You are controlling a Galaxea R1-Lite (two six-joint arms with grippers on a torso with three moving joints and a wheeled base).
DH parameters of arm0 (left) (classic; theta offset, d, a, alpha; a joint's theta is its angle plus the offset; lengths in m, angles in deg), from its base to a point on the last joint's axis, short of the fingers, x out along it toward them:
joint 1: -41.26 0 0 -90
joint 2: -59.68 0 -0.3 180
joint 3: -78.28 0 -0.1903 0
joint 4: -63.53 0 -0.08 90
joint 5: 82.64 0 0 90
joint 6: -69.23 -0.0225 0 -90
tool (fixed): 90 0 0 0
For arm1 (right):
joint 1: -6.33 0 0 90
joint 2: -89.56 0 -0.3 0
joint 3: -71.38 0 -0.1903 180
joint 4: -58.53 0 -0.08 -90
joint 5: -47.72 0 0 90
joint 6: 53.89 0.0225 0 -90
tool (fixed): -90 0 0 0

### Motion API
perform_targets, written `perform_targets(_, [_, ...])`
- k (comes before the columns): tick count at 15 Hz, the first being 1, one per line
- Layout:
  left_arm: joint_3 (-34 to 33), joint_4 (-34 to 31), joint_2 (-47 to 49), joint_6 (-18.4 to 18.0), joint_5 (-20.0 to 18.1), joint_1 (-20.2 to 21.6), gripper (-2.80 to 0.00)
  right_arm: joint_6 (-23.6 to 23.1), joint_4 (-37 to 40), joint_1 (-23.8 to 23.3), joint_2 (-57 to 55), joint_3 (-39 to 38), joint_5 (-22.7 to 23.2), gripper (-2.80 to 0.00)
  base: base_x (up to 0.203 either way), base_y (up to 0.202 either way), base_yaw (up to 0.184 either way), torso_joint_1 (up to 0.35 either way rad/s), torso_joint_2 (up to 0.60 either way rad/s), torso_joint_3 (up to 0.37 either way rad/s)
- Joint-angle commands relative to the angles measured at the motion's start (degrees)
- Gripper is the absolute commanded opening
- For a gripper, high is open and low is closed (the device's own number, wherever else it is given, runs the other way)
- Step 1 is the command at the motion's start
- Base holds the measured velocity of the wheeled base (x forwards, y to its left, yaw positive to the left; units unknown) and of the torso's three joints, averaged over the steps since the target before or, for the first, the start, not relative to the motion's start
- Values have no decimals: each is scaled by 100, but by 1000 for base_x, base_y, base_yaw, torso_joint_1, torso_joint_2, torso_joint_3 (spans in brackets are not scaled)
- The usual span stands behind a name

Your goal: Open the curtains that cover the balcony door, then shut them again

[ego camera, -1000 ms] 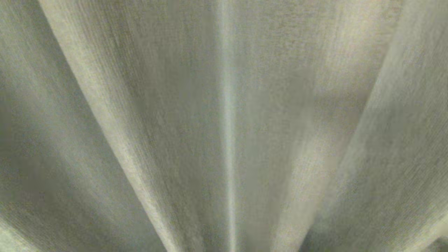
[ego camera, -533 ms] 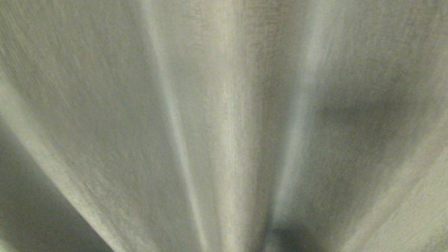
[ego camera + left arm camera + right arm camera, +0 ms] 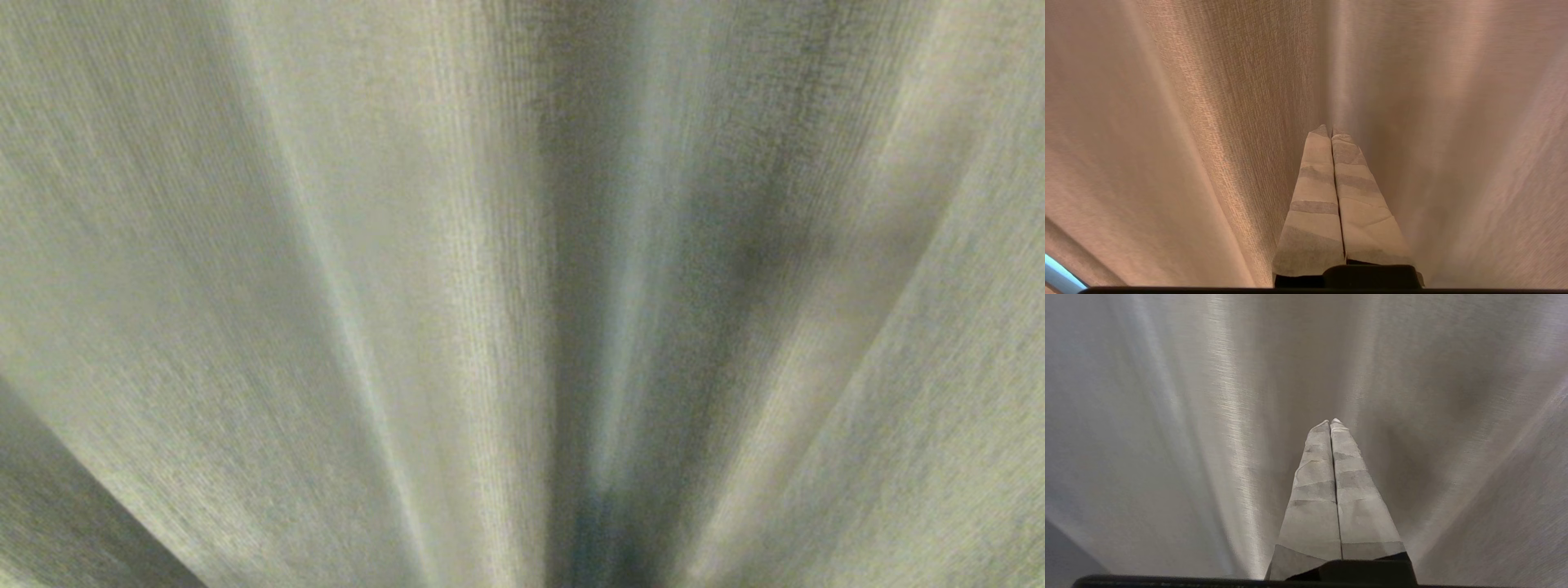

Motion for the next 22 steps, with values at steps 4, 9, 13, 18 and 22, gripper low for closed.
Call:
perform_targets(4, [0,6,-1,91,1,-3,-280,-3,1,2,2,0,4,-280,0,0,0,0,0,0])
perform_targets(9, [0,6,-1,117,6,1,-280,-3,1,2,2,0,4,-280,-96,0,-1,3,1,1])
perform_targets(13, [0,-3,-1,101,2,5,-280,-3,1,2,2,0,4,-280,-196,0,0,-3,1,2])
perform_targets(18, [0,-3,-1,100,1,-3,-280,-3,1,2,2,0,4,-280,-85,0,-2,4,2,1])
perform_targets(22, [0,-3,-1,117,9,2,-280,-3,1,2,2,0,4,-280,0,0,0,6,2,1])
